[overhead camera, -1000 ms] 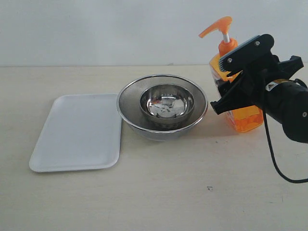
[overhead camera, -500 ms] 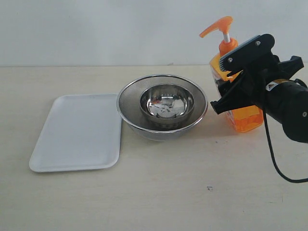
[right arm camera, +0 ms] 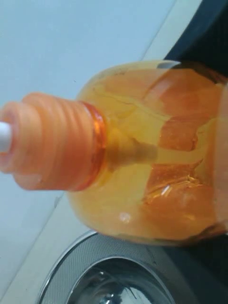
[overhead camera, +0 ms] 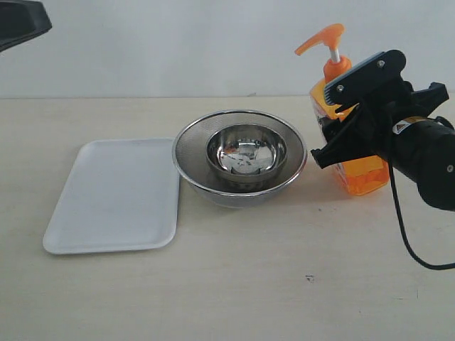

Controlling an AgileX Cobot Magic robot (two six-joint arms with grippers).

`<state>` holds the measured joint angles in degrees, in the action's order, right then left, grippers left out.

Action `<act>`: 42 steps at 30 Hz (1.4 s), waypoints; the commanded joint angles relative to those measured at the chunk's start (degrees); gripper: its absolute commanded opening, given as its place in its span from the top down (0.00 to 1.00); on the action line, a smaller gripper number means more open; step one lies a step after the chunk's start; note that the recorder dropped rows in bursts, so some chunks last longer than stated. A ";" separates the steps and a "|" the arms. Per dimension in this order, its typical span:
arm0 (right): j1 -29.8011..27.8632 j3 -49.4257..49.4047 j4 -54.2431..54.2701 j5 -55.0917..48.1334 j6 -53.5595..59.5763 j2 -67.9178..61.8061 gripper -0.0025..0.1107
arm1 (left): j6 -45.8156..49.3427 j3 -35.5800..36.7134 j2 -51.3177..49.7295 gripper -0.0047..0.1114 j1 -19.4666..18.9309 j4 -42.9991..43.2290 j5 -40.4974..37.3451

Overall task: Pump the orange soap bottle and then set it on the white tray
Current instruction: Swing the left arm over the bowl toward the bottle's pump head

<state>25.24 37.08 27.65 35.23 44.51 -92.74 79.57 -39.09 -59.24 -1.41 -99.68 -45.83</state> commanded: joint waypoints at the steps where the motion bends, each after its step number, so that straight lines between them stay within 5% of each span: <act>1: 0.02 0.79 0.04 0.51 0.48 0.14 0.98 | 2.22 -7.07 -9.07 0.92 3.86 -0.27 -1.36; 11: 0.02 1.04 0.04 -0.29 0.48 0.14 0.98 | 5.17 -28.18 -31.25 0.92 18.19 -0.27 2.81; 23: 0.02 2.06 0.49 -0.83 1.31 0.14 0.98 | 10.63 -35.58 -38.19 0.92 29.35 -0.27 14.13; 42: 0.02 2.53 0.37 -2.65 2.16 0.14 0.98 | 6.31 -47.27 -48.02 0.92 32.33 -0.27 11.91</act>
<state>25.24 39.09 28.53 31.96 46.39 -92.84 86.20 -84.96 -106.84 29.58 -99.68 -33.37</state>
